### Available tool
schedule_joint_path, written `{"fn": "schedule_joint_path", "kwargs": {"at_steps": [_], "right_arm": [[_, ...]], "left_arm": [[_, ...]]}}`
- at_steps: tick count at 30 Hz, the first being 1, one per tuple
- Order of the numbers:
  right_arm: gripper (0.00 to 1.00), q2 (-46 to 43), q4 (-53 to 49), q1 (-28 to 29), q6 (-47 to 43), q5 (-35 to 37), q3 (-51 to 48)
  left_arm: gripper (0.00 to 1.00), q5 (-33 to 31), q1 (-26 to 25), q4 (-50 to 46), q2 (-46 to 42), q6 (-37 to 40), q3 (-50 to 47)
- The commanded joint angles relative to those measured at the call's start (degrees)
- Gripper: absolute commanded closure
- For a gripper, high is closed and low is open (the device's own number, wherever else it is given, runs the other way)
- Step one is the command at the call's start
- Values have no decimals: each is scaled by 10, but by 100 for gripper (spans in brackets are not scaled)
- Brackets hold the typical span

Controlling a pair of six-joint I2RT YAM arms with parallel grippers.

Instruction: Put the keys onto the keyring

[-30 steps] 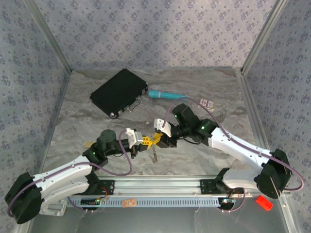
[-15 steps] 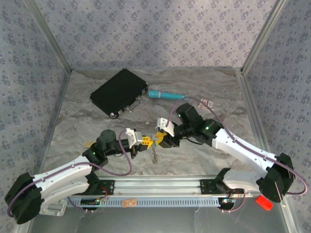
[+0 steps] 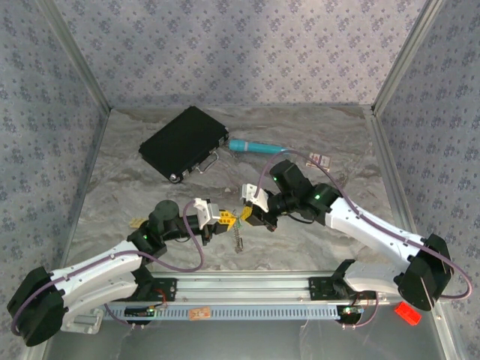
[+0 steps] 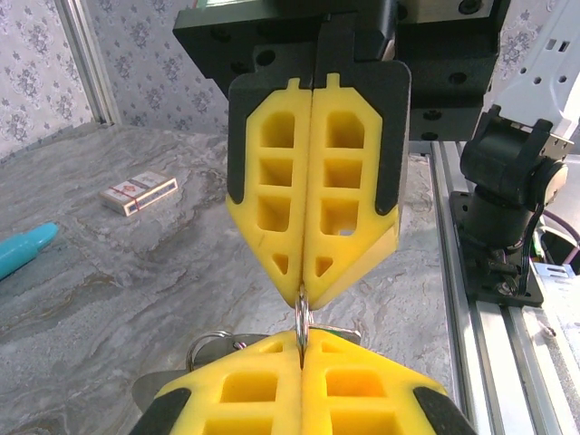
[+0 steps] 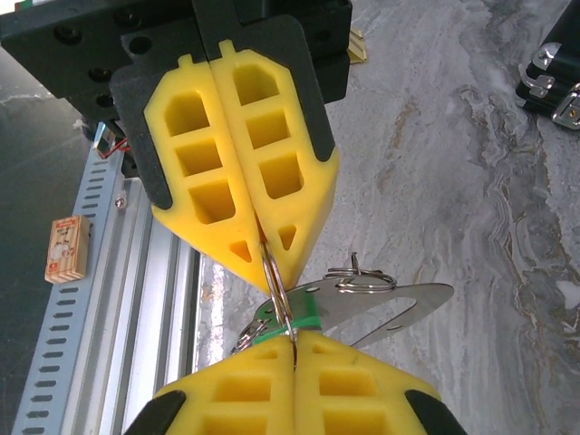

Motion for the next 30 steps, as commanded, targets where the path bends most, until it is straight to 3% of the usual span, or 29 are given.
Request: {"fn": "schedule_joint_path", "kwargs": {"at_steps": [1,11,15,19,25,30], "right_arm": [[100,10,-14,-1,0,-5,13],[99,27,-26,7,-2,1,21],[84,20,-20,6,-2,-1,18],[77,6,-6,4,-6,-24,9],[77,8,15,4,0,-42,8],[82,16,24,5,4,-44,8]], "left_arm": [[100,18,-1,24,-9,3,4],[100,25,-1,26,-5,5,11],[100,26,0,29,0,6,11],[100,27,-1,31,3,6,11],[100,28,-1,34,5,5,10],[100,28,-1,34,3,4,10]]}}
